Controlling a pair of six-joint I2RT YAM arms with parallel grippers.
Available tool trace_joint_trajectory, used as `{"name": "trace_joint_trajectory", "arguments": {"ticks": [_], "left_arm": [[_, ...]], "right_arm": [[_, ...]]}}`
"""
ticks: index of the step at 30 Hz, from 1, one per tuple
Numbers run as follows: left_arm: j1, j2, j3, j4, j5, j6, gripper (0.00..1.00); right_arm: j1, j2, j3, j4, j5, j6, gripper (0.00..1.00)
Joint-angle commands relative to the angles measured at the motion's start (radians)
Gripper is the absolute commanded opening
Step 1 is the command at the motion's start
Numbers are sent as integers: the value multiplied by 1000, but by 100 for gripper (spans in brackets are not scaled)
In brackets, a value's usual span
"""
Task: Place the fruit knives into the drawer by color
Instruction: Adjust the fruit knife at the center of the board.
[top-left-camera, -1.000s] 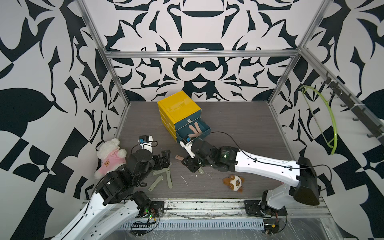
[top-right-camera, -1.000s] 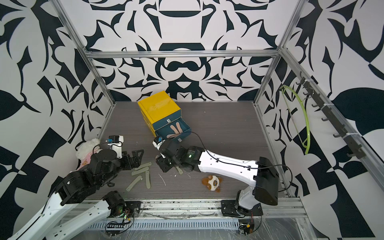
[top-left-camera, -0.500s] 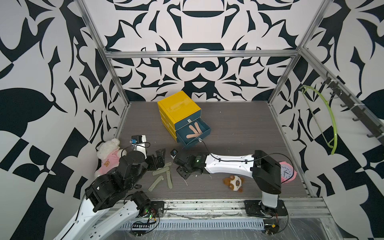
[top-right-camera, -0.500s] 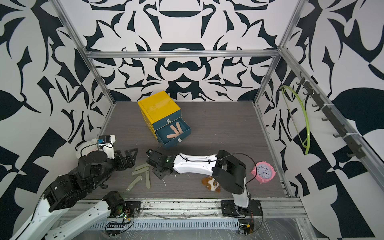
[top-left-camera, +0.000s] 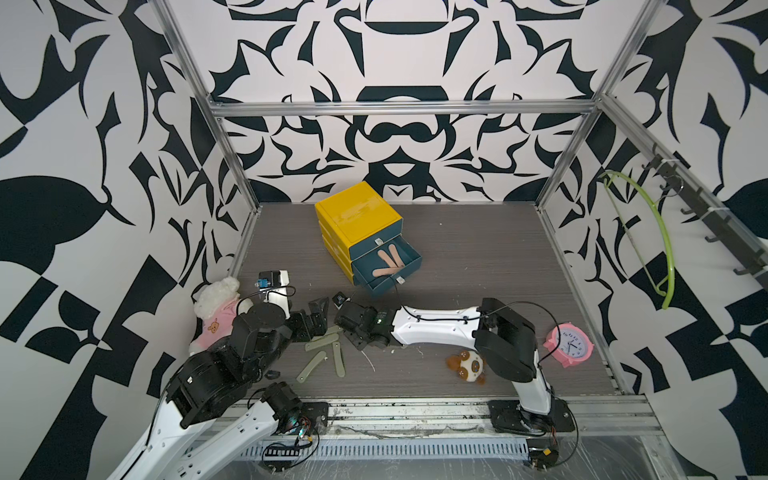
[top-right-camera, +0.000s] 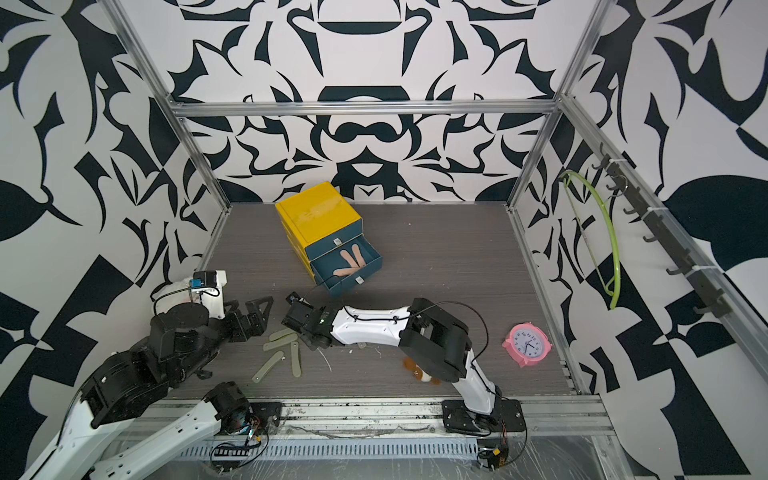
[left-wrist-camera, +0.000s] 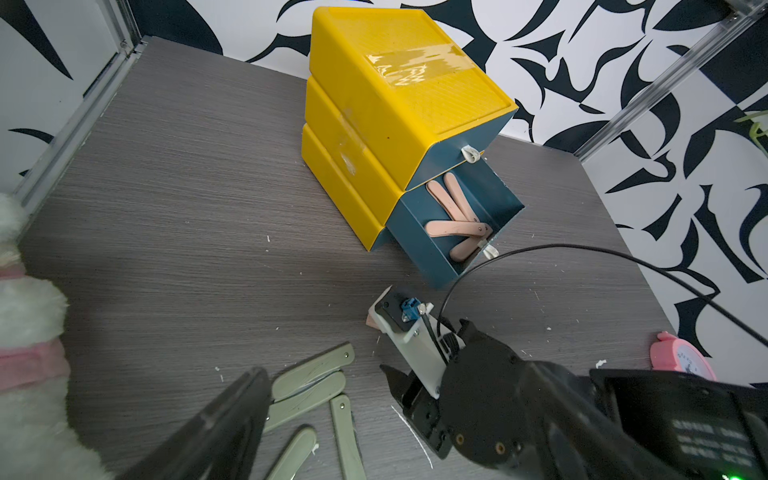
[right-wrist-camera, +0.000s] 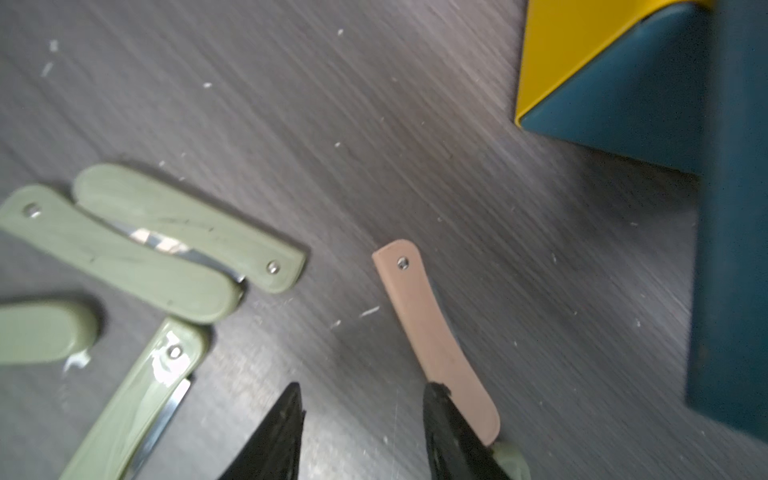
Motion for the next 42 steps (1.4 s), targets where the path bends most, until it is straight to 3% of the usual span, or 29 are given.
{"name": "trace_joint_trajectory", "arguments": {"ticks": [1, 10, 23, 37, 42], "left_arm": [[1, -1, 7, -3, 3, 8, 99], [0, 7, -7, 1, -3, 22, 99], [1, -1, -16, 4, -5, 24, 99], [1, 4, -24, 11, -13, 30, 99], [0, 10, -29, 15, -7, 30, 99]], "right_arm": [[-21, -4, 42, 83, 70, 34, 50], [-54, 73, 125, 105, 66, 78, 50], [-81, 164, 206, -39, 52, 159, 44], [-78, -75, -152, 13, -317, 293, 44], [-56, -170, -229, -27, -322, 299, 44]]}}
